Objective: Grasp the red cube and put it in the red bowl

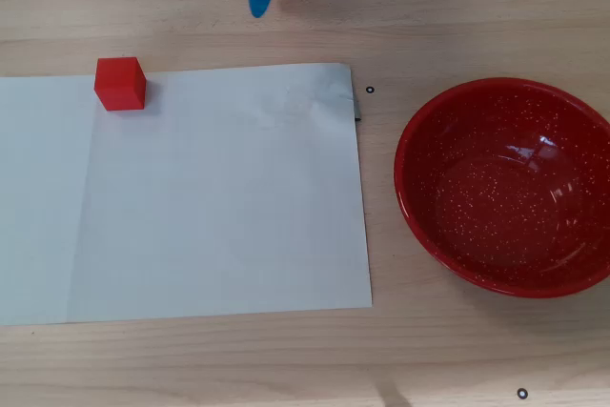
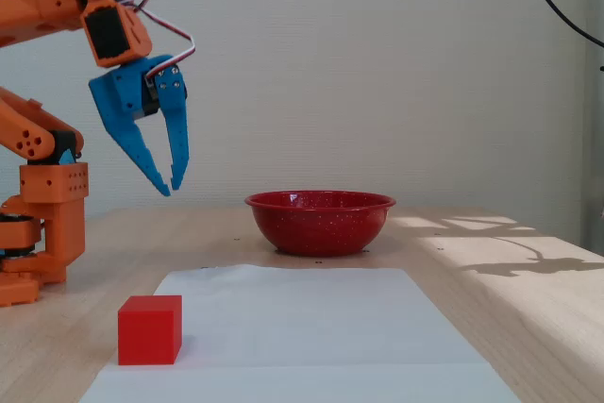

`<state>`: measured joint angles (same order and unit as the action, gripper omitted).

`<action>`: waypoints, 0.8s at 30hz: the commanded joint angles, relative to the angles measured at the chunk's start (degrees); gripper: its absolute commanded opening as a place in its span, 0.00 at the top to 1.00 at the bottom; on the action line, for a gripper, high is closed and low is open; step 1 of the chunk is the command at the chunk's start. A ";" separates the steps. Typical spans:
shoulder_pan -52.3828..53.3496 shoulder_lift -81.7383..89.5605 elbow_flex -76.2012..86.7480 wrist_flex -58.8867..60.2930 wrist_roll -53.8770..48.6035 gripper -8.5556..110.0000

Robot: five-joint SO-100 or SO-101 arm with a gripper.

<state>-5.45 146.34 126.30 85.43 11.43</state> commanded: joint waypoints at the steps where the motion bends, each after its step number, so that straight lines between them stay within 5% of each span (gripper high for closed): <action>1: -2.55 -2.90 -10.55 2.64 2.90 0.92; 24: -29.79 -32.08 -36.91 11.16 22.32 0.92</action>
<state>-33.31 113.55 96.77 95.27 31.90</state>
